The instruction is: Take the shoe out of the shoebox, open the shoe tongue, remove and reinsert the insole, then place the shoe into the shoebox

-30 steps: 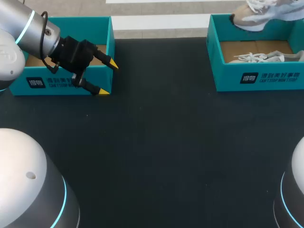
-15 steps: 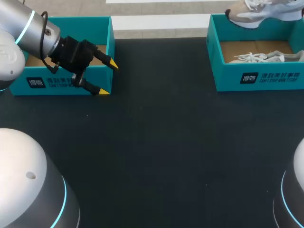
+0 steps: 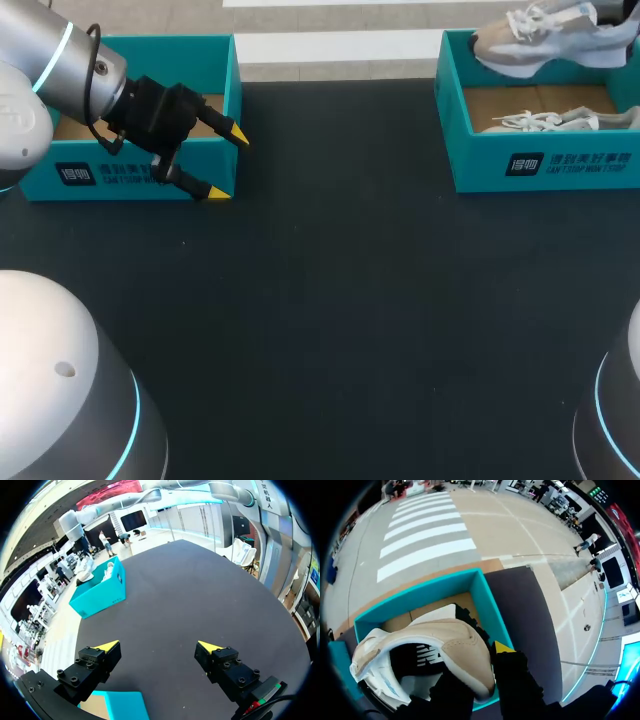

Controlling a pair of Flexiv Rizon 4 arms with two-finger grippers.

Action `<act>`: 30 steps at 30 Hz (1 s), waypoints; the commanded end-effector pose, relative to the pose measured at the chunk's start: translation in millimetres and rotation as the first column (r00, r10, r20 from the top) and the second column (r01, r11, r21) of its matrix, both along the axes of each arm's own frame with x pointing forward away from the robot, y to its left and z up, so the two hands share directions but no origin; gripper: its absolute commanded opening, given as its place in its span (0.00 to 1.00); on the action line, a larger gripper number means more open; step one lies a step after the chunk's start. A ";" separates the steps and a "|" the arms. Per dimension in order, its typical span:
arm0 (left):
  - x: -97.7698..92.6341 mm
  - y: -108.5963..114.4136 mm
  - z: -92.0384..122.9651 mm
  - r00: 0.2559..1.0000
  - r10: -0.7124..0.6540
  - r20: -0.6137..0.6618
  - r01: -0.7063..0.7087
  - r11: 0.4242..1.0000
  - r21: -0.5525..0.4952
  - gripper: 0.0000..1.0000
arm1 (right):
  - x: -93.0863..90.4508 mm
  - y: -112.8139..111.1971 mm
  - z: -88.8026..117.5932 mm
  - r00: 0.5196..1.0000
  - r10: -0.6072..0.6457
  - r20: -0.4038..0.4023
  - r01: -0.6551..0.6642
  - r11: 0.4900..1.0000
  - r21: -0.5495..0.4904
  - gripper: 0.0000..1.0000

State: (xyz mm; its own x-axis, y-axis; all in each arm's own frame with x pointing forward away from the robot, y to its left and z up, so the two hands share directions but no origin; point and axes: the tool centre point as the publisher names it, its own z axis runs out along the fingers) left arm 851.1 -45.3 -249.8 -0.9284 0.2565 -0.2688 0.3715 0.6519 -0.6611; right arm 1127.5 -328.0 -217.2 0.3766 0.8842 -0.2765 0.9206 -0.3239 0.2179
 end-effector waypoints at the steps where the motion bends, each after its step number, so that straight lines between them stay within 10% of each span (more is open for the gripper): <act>1: 0.5 0.0 0.0 1.000 -0.001 -0.001 0.001 1.000 0.002 1.00 | 2.1 -1.7 -8.7 1.000 -0.003 -0.008 0.003 1.000 -0.011 0.00; 30: 0.5 0.0 0.0 1.000 -0.001 -0.001 0.001 1.000 0.002 1.00 | 33.3 -10.6 -84.4 0.997 0.011 -0.072 -0.014 0.999 -0.035 0.00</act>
State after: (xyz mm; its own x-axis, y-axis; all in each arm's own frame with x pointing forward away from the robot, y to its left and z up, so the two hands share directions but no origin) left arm 851.1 -45.3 -249.8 -0.9284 0.2565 -0.2688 0.3715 0.6519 -0.6611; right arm 1148.3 -337.5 -294.0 0.3462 0.8791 -0.3275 0.9363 -0.3018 0.1797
